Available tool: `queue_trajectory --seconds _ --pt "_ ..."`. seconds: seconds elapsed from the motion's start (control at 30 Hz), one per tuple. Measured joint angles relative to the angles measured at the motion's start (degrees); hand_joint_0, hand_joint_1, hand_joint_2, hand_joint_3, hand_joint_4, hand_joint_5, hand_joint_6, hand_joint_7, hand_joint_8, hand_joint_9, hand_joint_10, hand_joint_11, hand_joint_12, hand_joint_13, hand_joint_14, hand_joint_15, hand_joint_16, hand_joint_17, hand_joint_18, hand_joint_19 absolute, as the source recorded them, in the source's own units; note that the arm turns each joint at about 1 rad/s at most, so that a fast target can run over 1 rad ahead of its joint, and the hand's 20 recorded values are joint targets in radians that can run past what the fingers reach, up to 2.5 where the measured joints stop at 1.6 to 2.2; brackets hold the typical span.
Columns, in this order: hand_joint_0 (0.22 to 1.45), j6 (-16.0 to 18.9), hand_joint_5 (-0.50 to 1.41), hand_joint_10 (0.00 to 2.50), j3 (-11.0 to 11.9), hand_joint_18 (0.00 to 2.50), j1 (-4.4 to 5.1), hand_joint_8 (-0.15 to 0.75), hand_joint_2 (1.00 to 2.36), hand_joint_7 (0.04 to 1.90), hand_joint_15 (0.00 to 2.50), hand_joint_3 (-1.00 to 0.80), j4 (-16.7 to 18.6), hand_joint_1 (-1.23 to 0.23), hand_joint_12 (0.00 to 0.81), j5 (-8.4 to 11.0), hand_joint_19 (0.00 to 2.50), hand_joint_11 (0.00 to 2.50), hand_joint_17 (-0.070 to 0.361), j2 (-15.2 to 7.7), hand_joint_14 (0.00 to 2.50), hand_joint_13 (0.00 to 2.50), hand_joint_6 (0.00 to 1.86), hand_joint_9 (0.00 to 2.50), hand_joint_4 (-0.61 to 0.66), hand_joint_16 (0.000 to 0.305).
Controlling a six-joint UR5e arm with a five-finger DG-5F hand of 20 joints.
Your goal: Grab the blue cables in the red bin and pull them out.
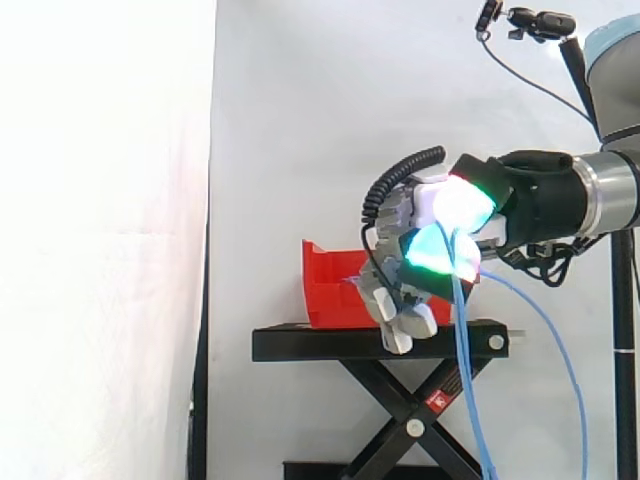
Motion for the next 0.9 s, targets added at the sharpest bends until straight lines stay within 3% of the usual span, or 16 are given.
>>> queue_trajectory --seconds 0.33,0.57,0.7,0.9 --pt "0.94 1.3 0.98 0.02 0.0 0.91 0.29 0.295 1.0 0.66 1.4 -1.0 0.0 -0.8 0.342 0.86 0.9 0.79 0.095 0.0 0.02 1.36 0.43 1.04 0.2 0.042" --pt "0.94 1.3 0.97 0.03 0.0 0.97 0.34 0.29 1.0 0.66 1.63 -1.0 0.0 -0.8 0.326 0.86 0.98 0.86 0.093 0.0 0.04 1.45 0.43 1.05 0.19 0.042" --pt "0.93 1.3 0.94 0.02 0.0 0.95 0.41 0.292 1.0 0.62 1.35 -1.0 0.0 -0.81 0.311 0.96 1.0 1.18 0.091 0.0 0.64 1.34 0.48 0.98 0.17 0.041" --pt "0.92 1.3 0.91 0.01 0.0 0.93 0.48 0.306 1.0 0.58 1.11 -1.0 0.1 -0.84 0.319 1.06 1.02 1.27 0.091 0.0 1.13 1.27 0.52 0.93 0.17 0.04"
